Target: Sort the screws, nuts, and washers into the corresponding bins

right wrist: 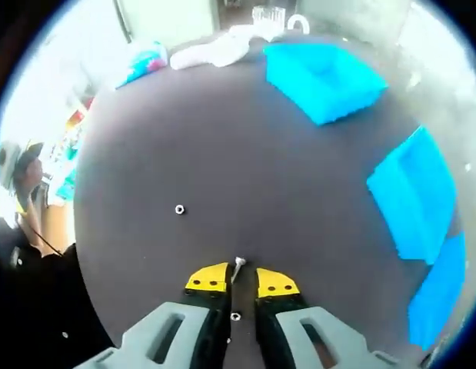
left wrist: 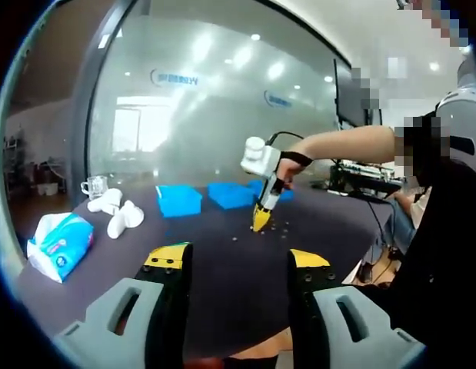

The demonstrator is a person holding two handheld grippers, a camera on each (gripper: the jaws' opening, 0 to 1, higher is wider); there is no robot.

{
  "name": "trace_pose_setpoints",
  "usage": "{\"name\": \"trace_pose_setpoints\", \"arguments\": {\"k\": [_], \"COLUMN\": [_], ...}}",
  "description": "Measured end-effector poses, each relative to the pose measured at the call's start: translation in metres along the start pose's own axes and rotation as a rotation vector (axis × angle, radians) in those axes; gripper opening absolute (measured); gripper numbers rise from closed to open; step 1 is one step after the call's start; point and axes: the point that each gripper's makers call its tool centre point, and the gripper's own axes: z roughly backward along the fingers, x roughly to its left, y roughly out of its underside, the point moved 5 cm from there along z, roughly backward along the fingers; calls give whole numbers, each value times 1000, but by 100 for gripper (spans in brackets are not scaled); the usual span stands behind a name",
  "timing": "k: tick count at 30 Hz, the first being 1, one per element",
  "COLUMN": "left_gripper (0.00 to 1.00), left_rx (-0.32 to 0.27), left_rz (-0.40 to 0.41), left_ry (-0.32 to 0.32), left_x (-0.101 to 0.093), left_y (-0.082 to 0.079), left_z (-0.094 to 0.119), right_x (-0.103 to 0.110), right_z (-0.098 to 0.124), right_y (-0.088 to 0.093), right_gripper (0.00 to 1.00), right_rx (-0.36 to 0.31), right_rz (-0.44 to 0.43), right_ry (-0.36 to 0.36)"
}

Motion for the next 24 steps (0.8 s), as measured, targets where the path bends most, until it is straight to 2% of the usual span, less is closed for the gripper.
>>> {"name": "trace_pose_setpoints", "arguments": {"k": [4, 8, 14, 22, 24], "left_gripper": [49, 49, 49, 48, 48], "left_rx": [-1, -2, -5, -9, -11], "left_rz": [2, 3, 2, -1, -3], "left_ry": [-3, -5, -8, -8, -5], "left_x": [0, 0, 0, 0, -1], "left_y": [0, 0, -1, -3, -4], "left_z": [0, 1, 1, -1, -2], "right_x": [2, 3, 10, 26, 28], "right_z": [-1, -2, 3, 18, 25], "right_y": [-1, -3, 3, 19, 20], "right_gripper": [0, 0, 0, 0, 0], "right_rx": [27, 35, 22, -77, -138], "right_rz": [2, 25, 14, 0, -20], "right_ry": [-8, 0, -18, -56, -64]}}
